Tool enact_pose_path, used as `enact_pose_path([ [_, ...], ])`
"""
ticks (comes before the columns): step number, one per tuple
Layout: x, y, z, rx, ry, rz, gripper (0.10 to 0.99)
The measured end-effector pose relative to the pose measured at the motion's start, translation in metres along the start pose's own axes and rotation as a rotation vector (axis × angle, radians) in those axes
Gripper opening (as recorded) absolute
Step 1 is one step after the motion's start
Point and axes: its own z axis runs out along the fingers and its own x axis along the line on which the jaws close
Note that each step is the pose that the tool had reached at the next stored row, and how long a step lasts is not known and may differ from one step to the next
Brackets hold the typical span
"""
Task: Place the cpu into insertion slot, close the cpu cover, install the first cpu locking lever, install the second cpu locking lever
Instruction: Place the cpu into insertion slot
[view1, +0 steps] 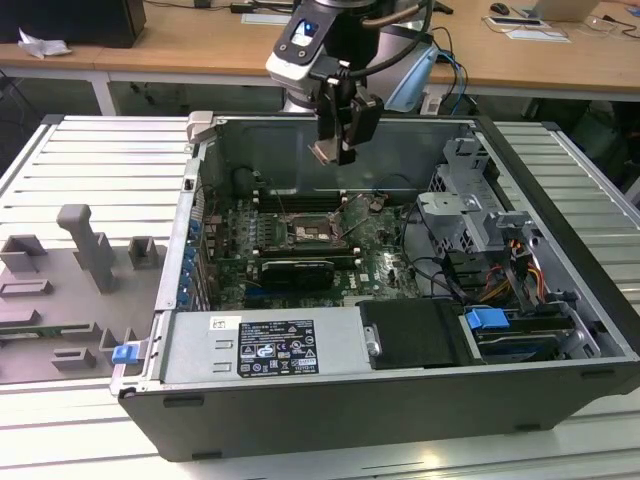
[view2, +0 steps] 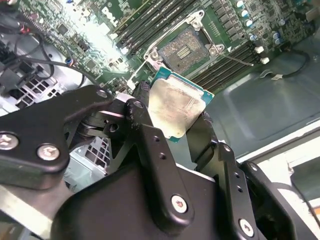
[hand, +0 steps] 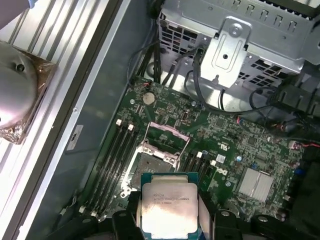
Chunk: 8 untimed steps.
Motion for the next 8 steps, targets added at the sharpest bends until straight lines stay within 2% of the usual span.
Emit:
enact_pose_path([
  [3, 0.0, 0.0, 0.0004, 0.005, -0.0018, 0.042, 0.541],
  [6, 0.0, -0.0001, 0.0012, 0.012, -0.0044, 0.12, 0.541],
  [8, 0.0, -0.0001, 0.0014, 0.014, -0.0051, 0.143, 0.541],
])
